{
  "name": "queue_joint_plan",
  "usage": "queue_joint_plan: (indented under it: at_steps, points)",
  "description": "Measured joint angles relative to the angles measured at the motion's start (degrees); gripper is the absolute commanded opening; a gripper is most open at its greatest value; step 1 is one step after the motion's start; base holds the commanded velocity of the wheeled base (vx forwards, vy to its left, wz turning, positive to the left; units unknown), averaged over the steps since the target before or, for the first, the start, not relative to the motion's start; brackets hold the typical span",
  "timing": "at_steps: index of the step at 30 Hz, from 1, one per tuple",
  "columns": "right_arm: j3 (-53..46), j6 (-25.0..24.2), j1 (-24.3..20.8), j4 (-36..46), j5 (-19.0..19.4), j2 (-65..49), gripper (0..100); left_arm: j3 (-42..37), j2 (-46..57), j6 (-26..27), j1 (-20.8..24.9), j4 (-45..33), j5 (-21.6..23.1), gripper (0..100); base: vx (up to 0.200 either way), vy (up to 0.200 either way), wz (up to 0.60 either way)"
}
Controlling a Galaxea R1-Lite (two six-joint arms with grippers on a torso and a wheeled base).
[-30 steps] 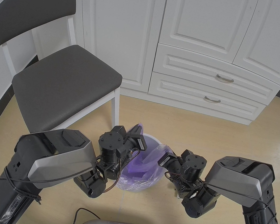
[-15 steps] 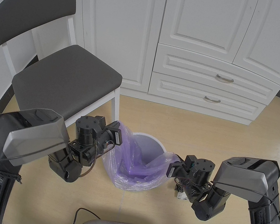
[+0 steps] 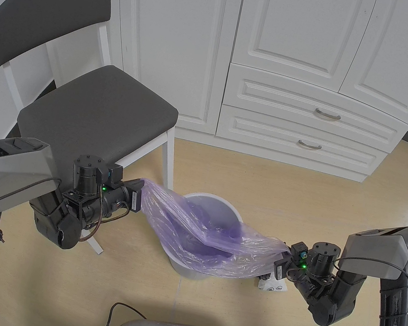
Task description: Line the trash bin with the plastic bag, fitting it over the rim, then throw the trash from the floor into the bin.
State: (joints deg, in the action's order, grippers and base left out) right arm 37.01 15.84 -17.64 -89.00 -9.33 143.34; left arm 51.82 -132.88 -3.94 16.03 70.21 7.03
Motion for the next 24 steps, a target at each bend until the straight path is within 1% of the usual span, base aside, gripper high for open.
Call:
queue_joint_plan:
  at_steps: [5,9,13,18,24]
  points:
    - [-1.3,2.2,1.2,0.0,0.1,0.1,0,-0.5,1.4,0.8,-1.1,-7.1,0.1,0,0.0,0.0,0.0]
    - [-3.2,4.1,2.2,0.0,0.1,0.0,0,-0.6,2.8,1.2,-1.9,-9.3,0.2,0,0.0,0.0,0.0]
    - [-6.2,6.7,3.0,0.0,0.2,-0.7,0,-1.1,3.9,3.2,-2.3,-11.9,0.3,0,0.0,0.0,0.0]
    - [-9.3,7.8,3.2,-0.1,0.8,-1.9,0,-2.5,5.2,4.8,-2.7,-12.9,0.7,0,0.0,0.0,0.0]
    - [-12.7,8.4,2.2,0.0,2.3,-3.2,0,-5.9,7.0,8.4,-2.7,-13.1,3.4,0,0.0,0.0,0.0]
